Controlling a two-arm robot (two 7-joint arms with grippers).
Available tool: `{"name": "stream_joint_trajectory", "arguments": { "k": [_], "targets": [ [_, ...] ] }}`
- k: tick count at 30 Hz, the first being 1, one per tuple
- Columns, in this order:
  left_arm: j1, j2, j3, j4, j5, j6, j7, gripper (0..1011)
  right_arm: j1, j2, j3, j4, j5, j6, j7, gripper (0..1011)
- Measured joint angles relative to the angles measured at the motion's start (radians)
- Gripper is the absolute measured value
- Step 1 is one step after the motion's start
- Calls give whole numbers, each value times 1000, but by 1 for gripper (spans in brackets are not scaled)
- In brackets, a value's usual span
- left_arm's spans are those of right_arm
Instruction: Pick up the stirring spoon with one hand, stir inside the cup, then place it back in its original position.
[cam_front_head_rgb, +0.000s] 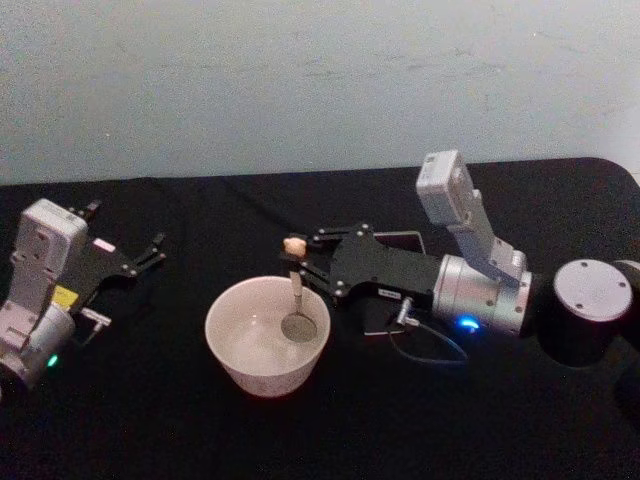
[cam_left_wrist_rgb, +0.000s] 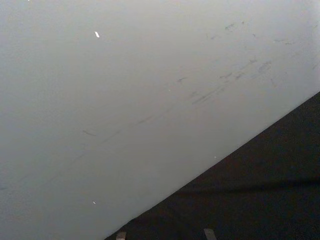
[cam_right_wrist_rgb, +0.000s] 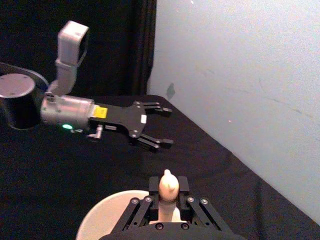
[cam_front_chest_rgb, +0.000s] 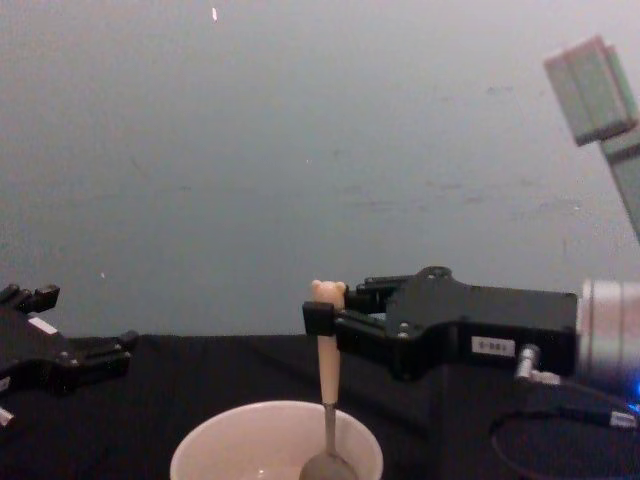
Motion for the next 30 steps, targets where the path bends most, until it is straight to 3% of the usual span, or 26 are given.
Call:
{"name": "stream_joint_trajectory", "arguments": {
  "k": [6,13,24,30],
  "targets": [
    [0,0,0,0,0,0,0,1001,-32,32,2,-58,23,-3,26,214],
    [0,0,0,0,0,0,0,1001,-38,39,-18,-79,28,-4,44,214],
    [0,0,0,0,0,0,0,1001,1,-4,-65,-49,23,-1,59,214],
    [0,0,0,0,0,0,0,1002,37,-42,-87,-4,-2,9,41,214]
  ]
}}
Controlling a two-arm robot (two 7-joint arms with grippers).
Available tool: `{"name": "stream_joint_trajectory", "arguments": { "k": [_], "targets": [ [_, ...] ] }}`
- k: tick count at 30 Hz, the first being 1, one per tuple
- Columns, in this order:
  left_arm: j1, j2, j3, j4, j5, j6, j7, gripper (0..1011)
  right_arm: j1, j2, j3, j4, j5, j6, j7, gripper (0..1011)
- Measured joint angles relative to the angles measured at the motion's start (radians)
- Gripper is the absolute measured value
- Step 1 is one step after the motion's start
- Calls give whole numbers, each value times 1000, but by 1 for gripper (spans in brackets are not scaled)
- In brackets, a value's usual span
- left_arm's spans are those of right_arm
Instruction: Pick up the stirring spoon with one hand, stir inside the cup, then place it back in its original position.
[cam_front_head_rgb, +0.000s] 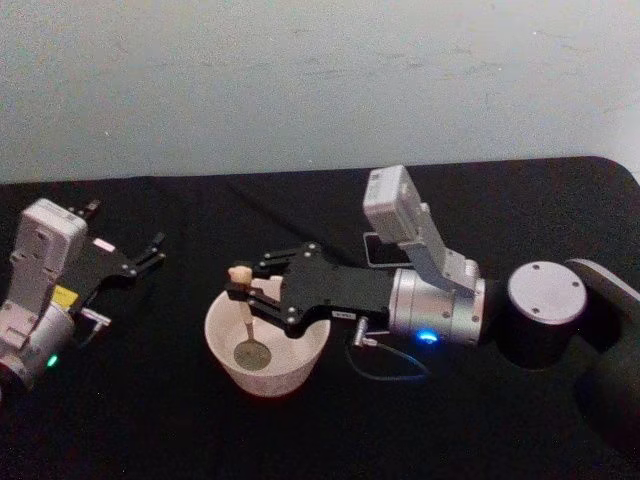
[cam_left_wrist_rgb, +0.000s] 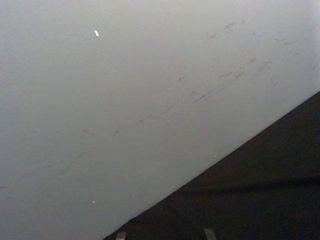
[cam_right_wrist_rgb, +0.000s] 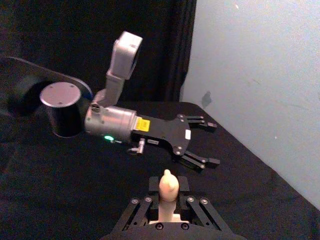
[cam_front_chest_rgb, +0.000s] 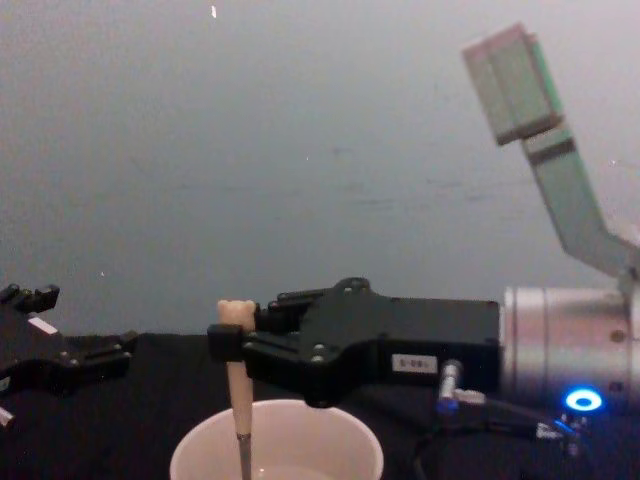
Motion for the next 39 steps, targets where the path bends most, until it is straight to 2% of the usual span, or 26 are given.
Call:
{"name": "stream_joint_trajectory", "arguments": {
  "k": [8,16,19,24,34,39],
  "targets": [
    [0,0,0,0,0,0,0,1001,46,-51,-11,77,-38,13,-42,214],
    [0,0,0,0,0,0,0,1002,65,-65,8,121,-55,18,-68,214],
    [0,0,0,0,0,0,0,1001,65,-57,18,122,-57,18,-70,214],
    [0,0,0,0,0,0,0,1001,46,-25,30,93,-59,18,-62,214],
    [0,0,0,0,0,0,0,1001,-28,56,52,-14,-42,17,-37,214],
    [0,0,0,0,0,0,0,1002,-53,80,55,-58,-26,14,-20,214]
  ]
}}
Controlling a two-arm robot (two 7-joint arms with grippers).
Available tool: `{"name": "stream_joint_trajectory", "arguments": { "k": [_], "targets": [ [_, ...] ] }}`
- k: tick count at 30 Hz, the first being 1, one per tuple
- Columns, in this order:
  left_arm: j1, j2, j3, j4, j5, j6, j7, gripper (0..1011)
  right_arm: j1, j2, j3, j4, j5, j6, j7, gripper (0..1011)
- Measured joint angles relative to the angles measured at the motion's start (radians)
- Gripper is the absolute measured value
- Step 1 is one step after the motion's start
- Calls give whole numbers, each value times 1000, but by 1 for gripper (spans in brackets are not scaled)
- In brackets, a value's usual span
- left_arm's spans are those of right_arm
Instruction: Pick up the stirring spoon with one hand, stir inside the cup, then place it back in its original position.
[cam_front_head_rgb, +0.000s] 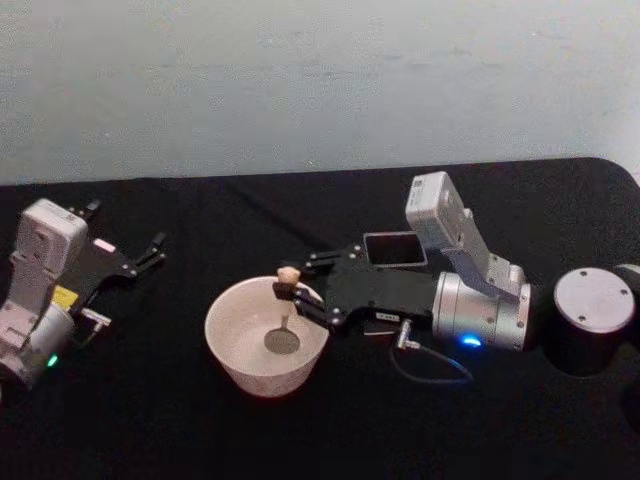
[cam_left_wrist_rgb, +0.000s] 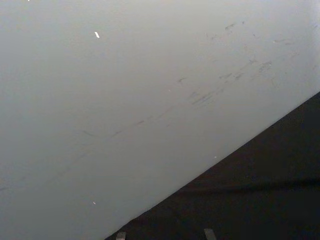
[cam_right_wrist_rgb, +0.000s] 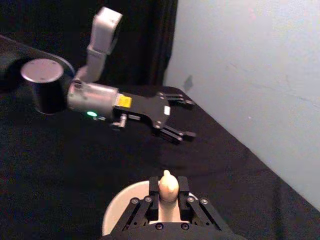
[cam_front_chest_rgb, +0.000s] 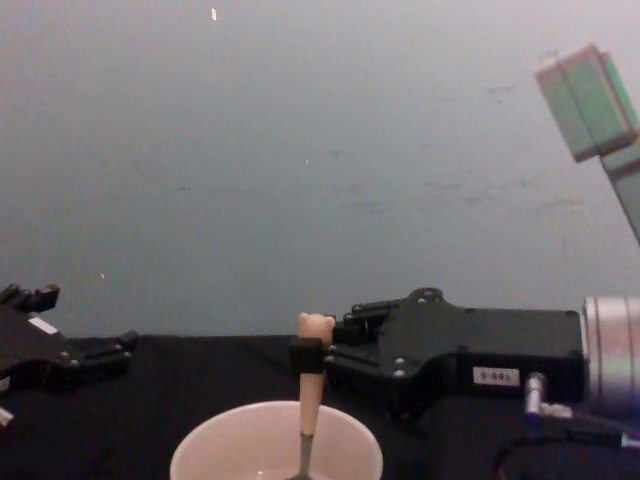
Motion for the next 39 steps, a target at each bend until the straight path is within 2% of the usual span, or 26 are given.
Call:
{"name": "stream_joint_trajectory", "arguments": {
  "k": [9,16,24,32,39],
  "targets": [
    [0,0,0,0,0,0,0,1001,-13,7,-12,-34,20,-5,20,214],
    [0,0,0,0,0,0,0,1001,3,-15,-39,-27,19,-4,27,214],
    [0,0,0,0,0,0,0,1002,31,-47,-52,7,11,-2,15,214],
    [0,0,0,0,0,0,0,1001,42,-52,-34,9,20,-5,-1,214],
    [0,0,0,0,0,0,0,1001,41,-39,3,-18,46,-12,-18,214]
  ]
}}
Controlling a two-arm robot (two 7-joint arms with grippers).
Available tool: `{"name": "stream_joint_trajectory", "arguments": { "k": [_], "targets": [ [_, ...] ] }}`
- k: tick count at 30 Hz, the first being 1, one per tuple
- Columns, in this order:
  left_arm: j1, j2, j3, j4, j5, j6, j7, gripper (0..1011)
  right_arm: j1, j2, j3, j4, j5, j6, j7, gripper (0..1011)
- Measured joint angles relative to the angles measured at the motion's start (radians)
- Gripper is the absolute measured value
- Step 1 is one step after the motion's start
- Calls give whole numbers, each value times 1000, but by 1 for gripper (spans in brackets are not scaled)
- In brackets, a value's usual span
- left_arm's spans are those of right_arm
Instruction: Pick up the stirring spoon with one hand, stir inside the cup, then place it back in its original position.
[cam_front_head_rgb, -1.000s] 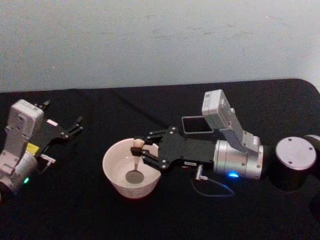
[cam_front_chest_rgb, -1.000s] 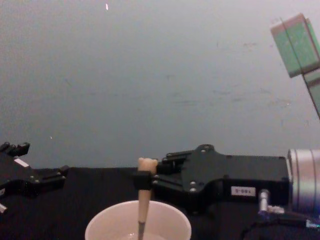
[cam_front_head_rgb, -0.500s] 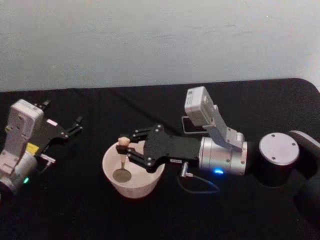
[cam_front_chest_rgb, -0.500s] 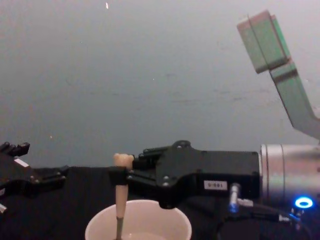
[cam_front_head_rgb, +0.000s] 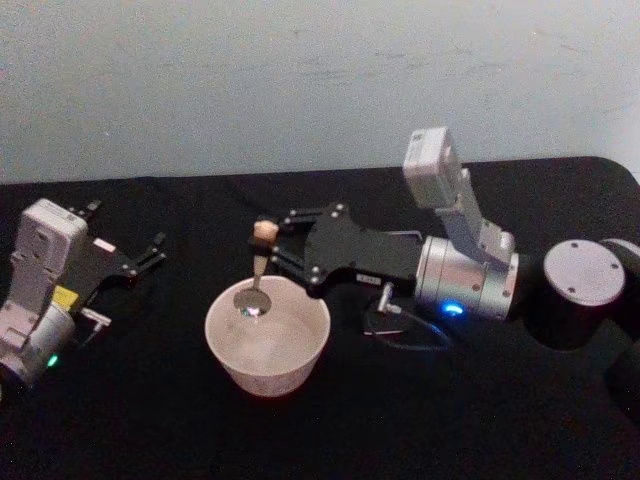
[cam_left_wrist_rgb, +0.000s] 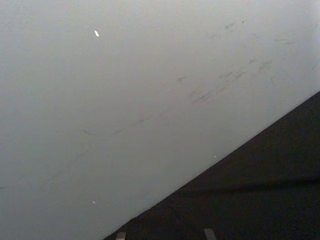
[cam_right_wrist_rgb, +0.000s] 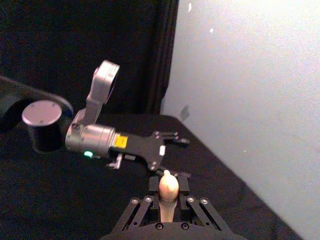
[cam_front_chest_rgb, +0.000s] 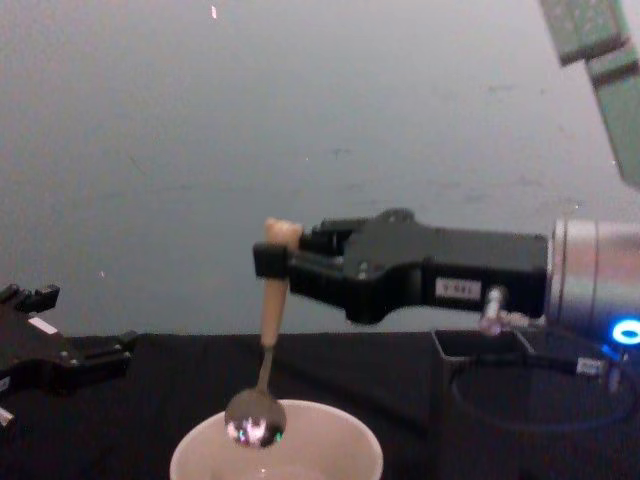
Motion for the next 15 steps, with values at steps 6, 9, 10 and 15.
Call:
{"name": "stream_joint_trajectory", "arguments": {
  "k": [6,9,10,15],
  "targets": [
    [0,0,0,0,0,0,0,1001,-10,13,33,-36,26,2,-23,214],
    [0,0,0,0,0,0,0,1001,-18,17,48,-56,37,7,-40,214],
    [0,0,0,0,0,0,0,1001,-18,17,48,-56,37,7,-40,214],
    [0,0,0,0,0,0,0,1001,-29,23,64,-73,46,15,-59,214]
  ]
}}
